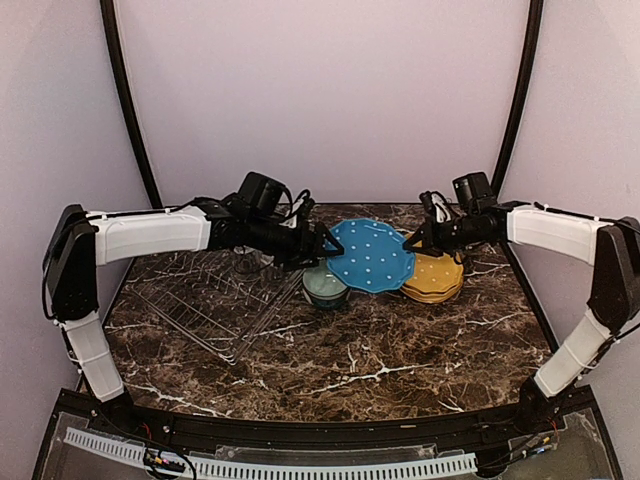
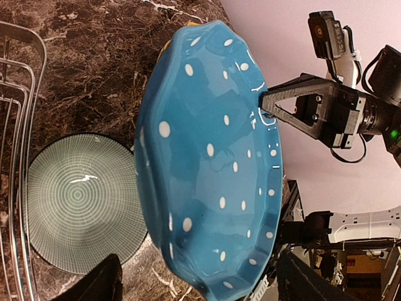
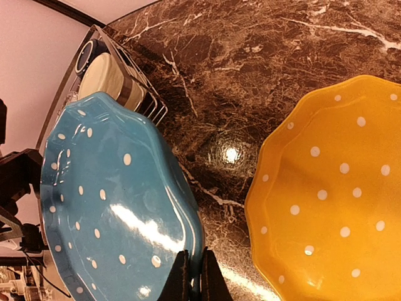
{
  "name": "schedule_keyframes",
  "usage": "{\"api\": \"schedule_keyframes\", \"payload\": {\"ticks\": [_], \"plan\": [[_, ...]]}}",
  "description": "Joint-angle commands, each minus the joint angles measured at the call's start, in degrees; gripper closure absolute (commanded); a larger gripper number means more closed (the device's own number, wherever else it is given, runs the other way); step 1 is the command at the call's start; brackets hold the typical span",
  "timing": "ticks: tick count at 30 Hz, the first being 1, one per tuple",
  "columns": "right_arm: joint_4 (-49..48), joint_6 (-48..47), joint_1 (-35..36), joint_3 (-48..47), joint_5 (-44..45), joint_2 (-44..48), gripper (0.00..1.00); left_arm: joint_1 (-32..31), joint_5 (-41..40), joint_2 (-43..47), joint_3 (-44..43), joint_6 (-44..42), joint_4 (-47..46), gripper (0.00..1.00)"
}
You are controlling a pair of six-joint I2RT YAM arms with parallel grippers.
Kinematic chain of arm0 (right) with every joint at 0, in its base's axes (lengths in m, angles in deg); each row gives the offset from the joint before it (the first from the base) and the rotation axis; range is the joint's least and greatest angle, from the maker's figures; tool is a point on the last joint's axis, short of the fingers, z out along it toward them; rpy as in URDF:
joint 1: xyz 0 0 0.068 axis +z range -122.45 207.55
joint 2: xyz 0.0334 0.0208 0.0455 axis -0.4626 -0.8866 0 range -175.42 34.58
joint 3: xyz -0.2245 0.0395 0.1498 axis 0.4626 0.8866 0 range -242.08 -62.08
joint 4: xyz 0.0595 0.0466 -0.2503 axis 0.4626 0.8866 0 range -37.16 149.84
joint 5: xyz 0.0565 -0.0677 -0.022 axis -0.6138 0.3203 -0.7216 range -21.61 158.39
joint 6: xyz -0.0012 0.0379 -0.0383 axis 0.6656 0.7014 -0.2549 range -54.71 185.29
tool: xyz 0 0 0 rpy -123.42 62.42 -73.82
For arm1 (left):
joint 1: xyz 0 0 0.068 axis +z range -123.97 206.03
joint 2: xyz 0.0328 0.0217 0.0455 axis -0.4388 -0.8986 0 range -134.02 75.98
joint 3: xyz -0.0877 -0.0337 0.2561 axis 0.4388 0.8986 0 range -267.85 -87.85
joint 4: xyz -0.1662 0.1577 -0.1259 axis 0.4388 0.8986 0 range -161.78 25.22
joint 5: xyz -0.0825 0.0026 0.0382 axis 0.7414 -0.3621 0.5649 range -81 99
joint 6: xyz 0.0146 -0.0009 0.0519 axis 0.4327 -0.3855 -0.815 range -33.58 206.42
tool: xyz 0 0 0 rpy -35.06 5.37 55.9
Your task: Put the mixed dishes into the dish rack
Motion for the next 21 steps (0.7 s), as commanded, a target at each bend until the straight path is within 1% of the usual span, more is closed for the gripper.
{"api": "schedule_keyframes", "payload": {"ticks": [1,3,7,10,13,16,17,19,20,21], "plan": [[-7.9,3.5,0.8,-2.3,-4.9,4.1,1.0,-0.8,1.6,-0.9,1.4,3.1,-4.0,0.18],[-8.3,3.7,1.0,-2.0,-4.9,4.4,1.0,-0.9,1.8,-1.3,1.5,3.5,-4.6,0.2],[-8.6,4.0,1.6,-1.6,-4.9,4.7,1.0,-1.1,2.1,-1.6,2.0,4.3,-6.7,0.3],[-9.2,4.3,1.9,-1.0,-4.9,5.1,1.0,-1.0,2.0,-1.6,2.2,4.4,-8.2,0.4],[-9.6,4.6,2.0,-0.7,-5.0,5.4,1.0,-1.1,2.6,-1.7,2.5,5.1,-9.1,0.48],[-10.2,4.8,2.4,-0.2,-5.1,5.6,1.0,-1.1,2.9,-1.7,2.7,5.3,-11.8,0.59],[-10.3,4.8,2.5,0.0,-5.2,5.5,1.0,-1.1,2.9,-1.7,2.7,5.3,-12.1,0.6],[-10.5,4.9,2.8,0.4,-5.6,5.4,1.0,-1.1,3.0,-1.4,2.7,5.3,-13.1,0.67],[-10.6,4.9,2.9,0.6,-5.6,5.4,1.0,-1.1,3.2,-1.3,2.8,5.2,-13.4,0.7],[-10.8,4.9,3.0,0.8,-5.6,5.5,1.0,-1.0,3.2,-0.9,2.8,5.1,-14.0,0.74]]}}
